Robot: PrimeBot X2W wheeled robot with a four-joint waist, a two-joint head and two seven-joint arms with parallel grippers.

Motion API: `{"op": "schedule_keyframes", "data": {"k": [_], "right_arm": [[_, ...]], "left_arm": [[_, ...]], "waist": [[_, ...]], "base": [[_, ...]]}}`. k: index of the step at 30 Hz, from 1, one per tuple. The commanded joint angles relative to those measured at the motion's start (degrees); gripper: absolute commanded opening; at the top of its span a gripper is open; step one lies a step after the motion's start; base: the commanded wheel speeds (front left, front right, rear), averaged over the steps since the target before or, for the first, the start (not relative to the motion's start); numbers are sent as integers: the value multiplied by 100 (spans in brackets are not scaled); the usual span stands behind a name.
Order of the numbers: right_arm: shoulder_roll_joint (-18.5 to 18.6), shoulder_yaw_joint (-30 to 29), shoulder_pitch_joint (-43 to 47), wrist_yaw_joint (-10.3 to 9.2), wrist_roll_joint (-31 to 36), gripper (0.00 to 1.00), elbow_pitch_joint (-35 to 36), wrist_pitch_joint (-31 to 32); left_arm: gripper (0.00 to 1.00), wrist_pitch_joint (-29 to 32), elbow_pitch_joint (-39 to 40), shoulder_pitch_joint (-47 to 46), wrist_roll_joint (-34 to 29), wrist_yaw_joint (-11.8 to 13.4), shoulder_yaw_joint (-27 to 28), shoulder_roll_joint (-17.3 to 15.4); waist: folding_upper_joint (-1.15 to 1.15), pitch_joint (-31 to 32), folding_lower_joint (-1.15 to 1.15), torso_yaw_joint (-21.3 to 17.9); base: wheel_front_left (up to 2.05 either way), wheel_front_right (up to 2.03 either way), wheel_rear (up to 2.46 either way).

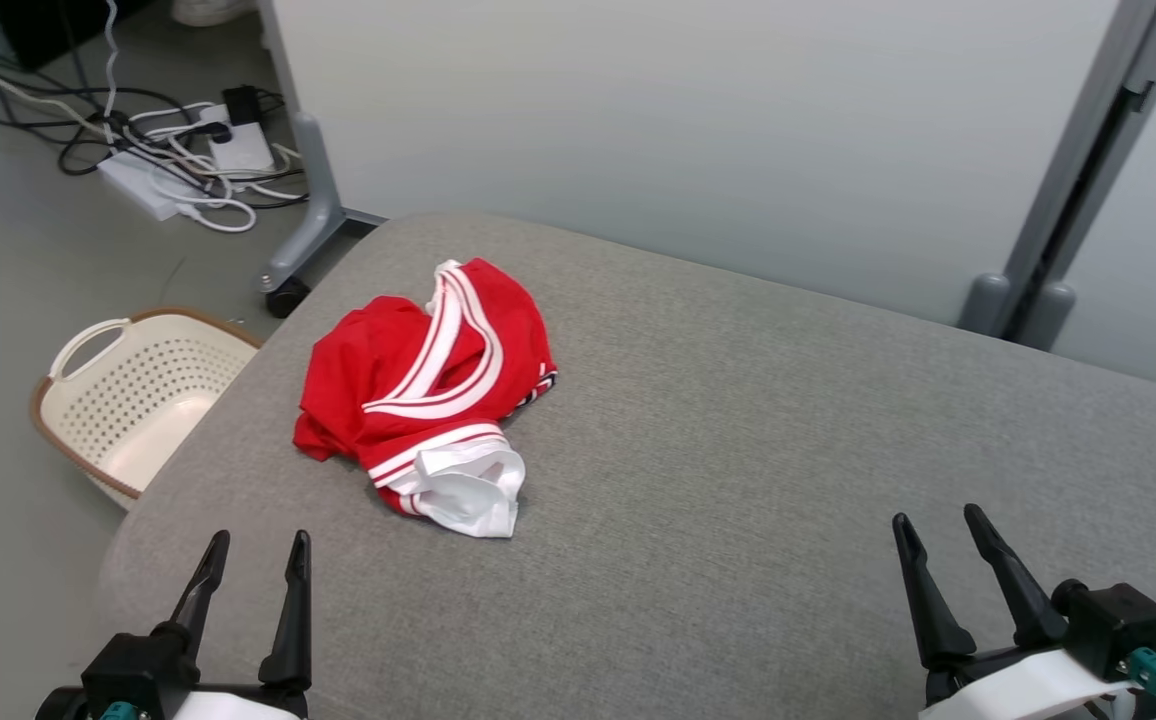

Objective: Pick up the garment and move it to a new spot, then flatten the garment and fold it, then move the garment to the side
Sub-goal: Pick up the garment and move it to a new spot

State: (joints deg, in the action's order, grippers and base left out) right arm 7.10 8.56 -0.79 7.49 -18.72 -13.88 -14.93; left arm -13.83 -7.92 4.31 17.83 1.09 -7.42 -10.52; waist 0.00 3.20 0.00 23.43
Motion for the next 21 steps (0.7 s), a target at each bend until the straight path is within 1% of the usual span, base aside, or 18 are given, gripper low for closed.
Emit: {"op": "schedule_keyframes", "data": {"k": [1,8,13,15,18,21], "right_arm": [[-11,33,-61,2,-44,100,-32,-29],[-45,170,-114,2,-69,100,-93,-29],[-12,241,-148,2,-102,100,-106,-29],[12,265,-179,2,-104,100,-110,-29],[14,299,-210,2,-139,100,-115,-29],[37,383,-269,2,-155,100,-111,-29]], "left_arm": [[100,12,18,5,36,52,38,-59],[100,104,94,36,82,88,65,-122],[100,182,123,40,131,101,63,-139],[100,270,125,-21,173,155,106,-126],[100,505,166,-212,250,134,100,-157],[100,1020,230,-533,318,107,103,-318]], "waist": [[0,25,0,152],[0,10,0,297],[0,-25,0,231],[0,-54,0,171],[0,-116,0,66],[0,-277,0,-122]], "base": [[0,0,0],[0,0,0],[0,0,0],[0,0,0],[0,0,0],[0,0,0]]}}
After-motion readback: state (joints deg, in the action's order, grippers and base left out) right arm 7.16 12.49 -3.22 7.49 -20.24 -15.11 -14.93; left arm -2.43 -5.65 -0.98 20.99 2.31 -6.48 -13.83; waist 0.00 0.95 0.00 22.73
